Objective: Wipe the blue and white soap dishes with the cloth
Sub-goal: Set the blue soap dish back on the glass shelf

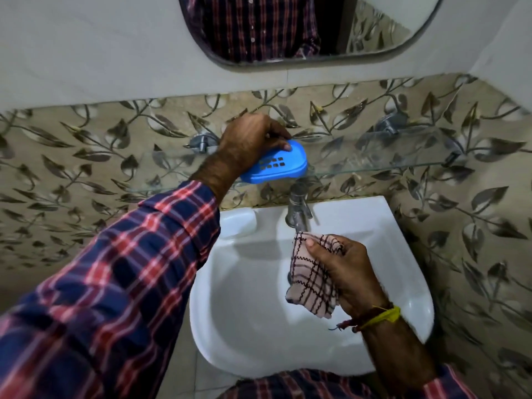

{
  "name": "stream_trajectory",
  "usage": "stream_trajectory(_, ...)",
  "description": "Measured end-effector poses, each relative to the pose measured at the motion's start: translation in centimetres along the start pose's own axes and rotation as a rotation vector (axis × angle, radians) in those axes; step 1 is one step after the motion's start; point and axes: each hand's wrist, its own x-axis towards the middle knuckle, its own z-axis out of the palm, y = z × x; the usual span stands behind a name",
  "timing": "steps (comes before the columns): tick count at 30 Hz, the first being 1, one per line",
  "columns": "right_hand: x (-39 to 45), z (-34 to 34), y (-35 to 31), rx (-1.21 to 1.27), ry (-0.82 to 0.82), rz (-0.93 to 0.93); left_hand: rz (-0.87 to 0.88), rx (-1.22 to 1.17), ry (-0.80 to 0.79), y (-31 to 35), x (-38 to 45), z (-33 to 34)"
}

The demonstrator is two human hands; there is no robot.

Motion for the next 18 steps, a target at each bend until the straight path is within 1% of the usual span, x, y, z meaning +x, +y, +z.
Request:
stream_trajectory(2, 0.0, -0.1, 0.3, -0.006, 0.005, 0.012, -0.002, 0.062, 0.058, 0.4, -0.4, -1.2)
stream_trajectory(3, 0.0, -0.2, 0.4, -0.003, 0.009, 0.017, -0.021, 0.062, 0.147, 0.5, -0.9, -2.0)
stream_trajectory(4, 0.0, -0.3, 0.6, 0.005, 0.012, 0.03, -0.033, 0.015, 0.279, 0.6, -1.7, -2.7)
stream_trajectory(5, 0.0, -0.3, 0.8, 0.019, 0.012, 0.045, -0.009, -0.068, 0.456, 0.8, -3.1, -3.3)
stream_trajectory(6, 0.1, -0.4, 0.9, 0.029, 0.011, 0.056, 0.056, -0.142, 0.64, 1.0, -4.9, -3.4)
stream_trajectory(7, 0.2, -0.5, 1.1, 0.033, 0.012, 0.062, 0.127, -0.177, 0.786, 1.0, -7.4, -2.8)
stream_trajectory(8, 0.2, -0.5, 1.2, 0.031, 0.014, 0.065, 0.161, -0.185, 0.865, 0.9, -10.2, -1.4)
stream_trajectory(9, 0.3, -0.5, 1.3, 0.034, 0.014, 0.072, 0.134, -0.203, 0.876, 0.7, -13.2, 0.7)
stream_trajectory(10, 0.3, -0.5, 1.3, 0.041, 0.01, 0.083, 0.033, -0.244, 0.842, 0.2, -16.1, 3.1)
stream_trajectory(12, 0.1, -0.5, 1.4, 0.044, -0.005, 0.098, -0.278, -0.371, 0.708, -1.5, -19.7, 8.2)
stream_trajectory(13, 0.0, -0.4, 1.4, 0.035, -0.01, 0.1, -0.417, -0.39, 0.594, -2.7, -20.5, 10.5)
stream_trajectory(14, -0.1, -0.4, 1.5, 0.02, -0.011, 0.103, -0.522, -0.349, 0.431, -4.1, -20.7, 12.3)
stream_trajectory(16, -0.4, -0.2, 1.5, -0.018, -0.005, 0.108, -0.591, -0.254, 0.104, -6.5, -20.3, 14.7)
stream_trajectory(17, -0.5, -0.1, 1.5, -0.035, -0.001, 0.107, -0.618, -0.249, 0.003, -7.5, -20.0, 15.6)
stream_trajectory(18, -0.7, 0.0, 1.4, -0.045, 0.004, 0.104, -0.655, -0.257, -0.054, -8.3, -19.5, 16.2)
